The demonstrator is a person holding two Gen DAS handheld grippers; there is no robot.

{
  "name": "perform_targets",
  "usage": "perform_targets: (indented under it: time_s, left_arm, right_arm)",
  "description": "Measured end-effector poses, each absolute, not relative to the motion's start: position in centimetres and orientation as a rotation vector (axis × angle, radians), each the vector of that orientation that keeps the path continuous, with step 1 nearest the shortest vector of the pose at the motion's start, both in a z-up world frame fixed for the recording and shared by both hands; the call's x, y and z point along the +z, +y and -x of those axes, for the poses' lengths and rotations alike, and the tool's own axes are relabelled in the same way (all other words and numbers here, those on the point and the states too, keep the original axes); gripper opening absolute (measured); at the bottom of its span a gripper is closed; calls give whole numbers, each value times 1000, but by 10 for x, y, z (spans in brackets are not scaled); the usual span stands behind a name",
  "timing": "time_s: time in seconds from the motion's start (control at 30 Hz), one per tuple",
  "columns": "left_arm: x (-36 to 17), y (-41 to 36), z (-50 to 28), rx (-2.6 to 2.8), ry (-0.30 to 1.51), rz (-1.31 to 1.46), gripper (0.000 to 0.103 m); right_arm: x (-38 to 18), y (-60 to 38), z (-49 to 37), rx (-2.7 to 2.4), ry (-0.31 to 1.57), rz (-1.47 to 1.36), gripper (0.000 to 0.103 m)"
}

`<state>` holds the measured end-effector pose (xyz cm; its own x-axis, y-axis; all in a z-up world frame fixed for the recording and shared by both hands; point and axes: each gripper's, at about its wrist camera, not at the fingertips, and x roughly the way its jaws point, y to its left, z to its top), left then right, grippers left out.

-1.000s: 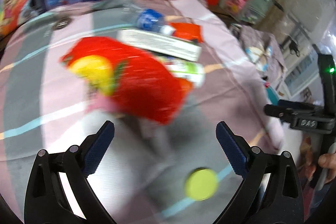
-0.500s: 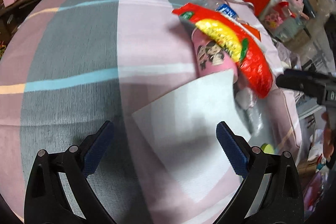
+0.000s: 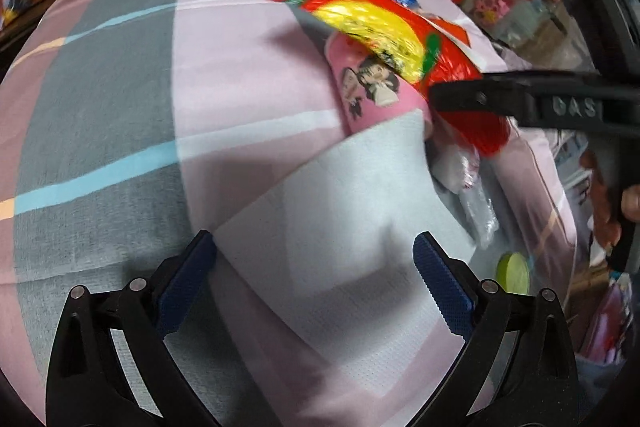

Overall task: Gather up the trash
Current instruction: 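Grasp the white napkin with the left tool while the right tool grasps the red-orange bag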

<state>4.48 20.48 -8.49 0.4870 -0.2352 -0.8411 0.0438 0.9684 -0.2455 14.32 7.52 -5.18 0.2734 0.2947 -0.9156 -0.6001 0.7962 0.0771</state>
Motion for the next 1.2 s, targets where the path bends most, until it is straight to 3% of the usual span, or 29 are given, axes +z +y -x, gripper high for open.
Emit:
perform_targets:
  time_s: [0.07, 0.13, 0.43, 0.5, 0.57, 0.6, 0.73, 0.77, 0.97, 1.2]
  left_arm:
    - [-86, 195, -42, -182, 1050, 164, 99]
    - [-87, 185, -41, -201, 1057, 127, 99]
    - [-96, 133, -22, -233, 1046, -87, 98]
    - [-98, 121, -16, -225, 1031, -139, 90]
    - [-95, 114, -12, -238, 1017, -132, 69]
    - [-94, 113, -11, -237, 1015, -129, 64]
    - [-88, 118, -16, -208, 1026, -57, 9]
    - [-87, 125, -20, -198, 1044, -1, 3]
    - [-66, 142, -21, -130, 1032, 169, 2]
    - [-10, 124, -11, -156, 924, 161, 2]
  right_arm:
    - [-48, 73, -139, 616, 1128, 314, 23]
    - [-43, 67, -136, 620, 1118, 299, 19]
    - [-25, 31, -119, 601, 1084, 218, 17]
    - [-25, 22, -118, 593, 1088, 201, 17]
    - [-27, 11, -116, 580, 1094, 178, 17]
    - [-27, 5, -114, 576, 1095, 168, 17]
    - [-27, -13, -107, 565, 1089, 138, 17]
    - [-26, -18, -104, 564, 1084, 131, 17]
    - [-18, -52, -90, 547, 1051, 82, 17]
    - [-8, -108, -82, 502, 1017, -26, 17]
